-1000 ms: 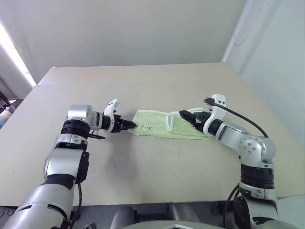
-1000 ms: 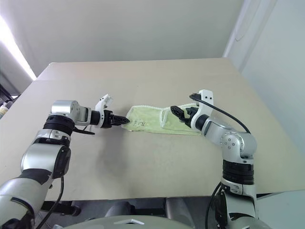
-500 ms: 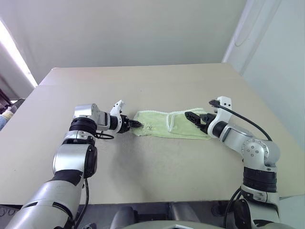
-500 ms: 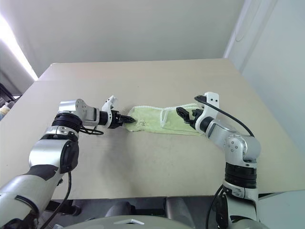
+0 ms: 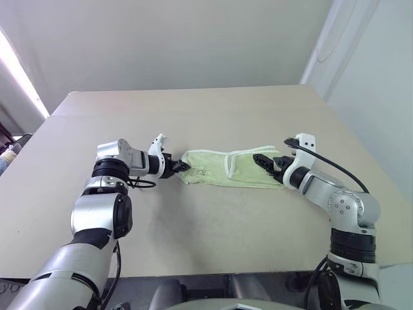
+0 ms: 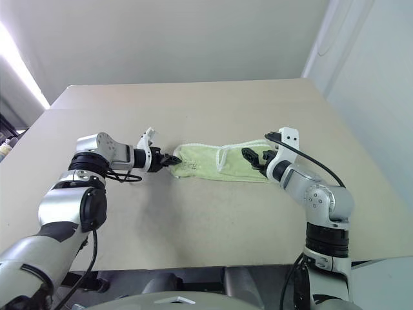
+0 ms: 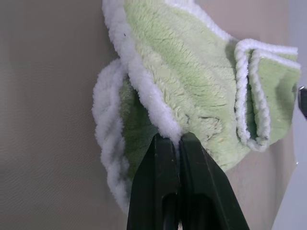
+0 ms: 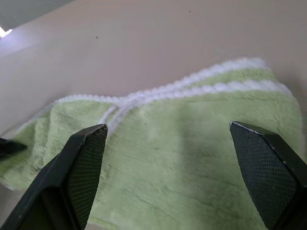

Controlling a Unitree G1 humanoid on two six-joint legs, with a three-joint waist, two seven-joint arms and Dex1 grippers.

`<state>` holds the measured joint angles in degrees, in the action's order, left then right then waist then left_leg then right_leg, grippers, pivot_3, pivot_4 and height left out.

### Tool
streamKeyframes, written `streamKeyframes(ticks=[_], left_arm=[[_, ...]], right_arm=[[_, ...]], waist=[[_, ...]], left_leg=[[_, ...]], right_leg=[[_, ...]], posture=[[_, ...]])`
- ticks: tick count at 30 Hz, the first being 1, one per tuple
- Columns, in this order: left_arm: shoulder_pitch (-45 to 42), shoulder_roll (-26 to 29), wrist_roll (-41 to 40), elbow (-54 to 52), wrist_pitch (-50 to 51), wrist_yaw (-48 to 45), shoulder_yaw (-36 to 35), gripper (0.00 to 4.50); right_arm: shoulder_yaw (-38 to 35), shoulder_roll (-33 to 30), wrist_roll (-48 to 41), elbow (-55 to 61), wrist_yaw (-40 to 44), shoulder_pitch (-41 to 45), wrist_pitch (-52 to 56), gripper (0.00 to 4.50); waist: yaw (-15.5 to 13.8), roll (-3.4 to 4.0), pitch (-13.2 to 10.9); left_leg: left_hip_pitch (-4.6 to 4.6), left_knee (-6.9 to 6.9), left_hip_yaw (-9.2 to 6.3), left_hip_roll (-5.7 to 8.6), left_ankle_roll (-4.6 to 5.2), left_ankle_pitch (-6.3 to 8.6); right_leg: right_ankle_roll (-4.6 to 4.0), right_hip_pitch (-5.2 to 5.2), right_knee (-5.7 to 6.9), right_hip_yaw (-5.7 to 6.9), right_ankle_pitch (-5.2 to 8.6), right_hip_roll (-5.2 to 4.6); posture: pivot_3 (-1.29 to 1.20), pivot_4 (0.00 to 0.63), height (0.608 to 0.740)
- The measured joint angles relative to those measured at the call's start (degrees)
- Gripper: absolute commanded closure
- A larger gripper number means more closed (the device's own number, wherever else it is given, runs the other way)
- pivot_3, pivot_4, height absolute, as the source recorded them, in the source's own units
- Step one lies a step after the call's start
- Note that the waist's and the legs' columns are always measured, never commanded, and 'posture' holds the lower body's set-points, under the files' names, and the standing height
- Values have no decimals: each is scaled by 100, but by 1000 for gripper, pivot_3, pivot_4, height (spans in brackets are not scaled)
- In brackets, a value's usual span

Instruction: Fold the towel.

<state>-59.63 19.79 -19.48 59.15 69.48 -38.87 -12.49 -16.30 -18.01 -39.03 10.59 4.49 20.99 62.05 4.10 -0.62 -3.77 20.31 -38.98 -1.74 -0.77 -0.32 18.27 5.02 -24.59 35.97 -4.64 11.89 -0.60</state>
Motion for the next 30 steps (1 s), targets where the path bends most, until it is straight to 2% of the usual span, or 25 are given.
streamKeyframes(ticks=[10, 14, 18, 21, 26, 30], left_arm=[[-189, 944, 59, 42, 442, -315, 296, 4460], [-92, 1506, 129, -213, 630, -800, 788, 4460], [-17, 1795, 157, -353, 642, -1136, 1129, 4460], [-69, 1774, 221, -326, 488, -1240, 1202, 4460], [-473, 1258, 275, -313, 284, -1465, 1409, 4460], [-908, 961, 326, -317, 215, -1776, 1729, 4460]], right_arm=[[7, -9, 55, 4, 137, -200, -2, 238], [15, -14, 63, 23, 204, -261, -2, 238], [116, -102, 64, 67, 398, -300, 0, 238], [312, -134, 49, 249, 621, -358, 8, 238], [717, -290, 61, 521, 898, -401, 16, 238], [772, -338, 122, 530, 921, -442, 16, 238]], waist=[[5, -1, -1], [22, -1, -1], [-4, -2, -1], [-16, -3, -2], [-16, -8, -5], [-5, -9, -6]], left_leg=[[1, 2, -1, -1, 0, 0], [1, 6, -1, -1, 0, 0], [4, 4, -1, -1, -1, 0], [6, 3, -1, -1, -1, 0], [10, 0, 1, 2, -1, 0], [8, 4, 2, 2, 0, 0]], right_leg=[[0, -3, 1, 0, 1, 0], [-6, -7, 2, 0, 4, 0], [-20, -8, 2, 1, 12, -1], [-20, -7, 1, 1, 12, -2], [-19, -7, -5, 1, 13, -4], [-17, -7, -4, 1, 14, -2]], posture=[[0, 0, 712], [0, 0, 712], [0, 0, 712], [0, 0, 712], [0, 0, 712], [0, 0, 712]])
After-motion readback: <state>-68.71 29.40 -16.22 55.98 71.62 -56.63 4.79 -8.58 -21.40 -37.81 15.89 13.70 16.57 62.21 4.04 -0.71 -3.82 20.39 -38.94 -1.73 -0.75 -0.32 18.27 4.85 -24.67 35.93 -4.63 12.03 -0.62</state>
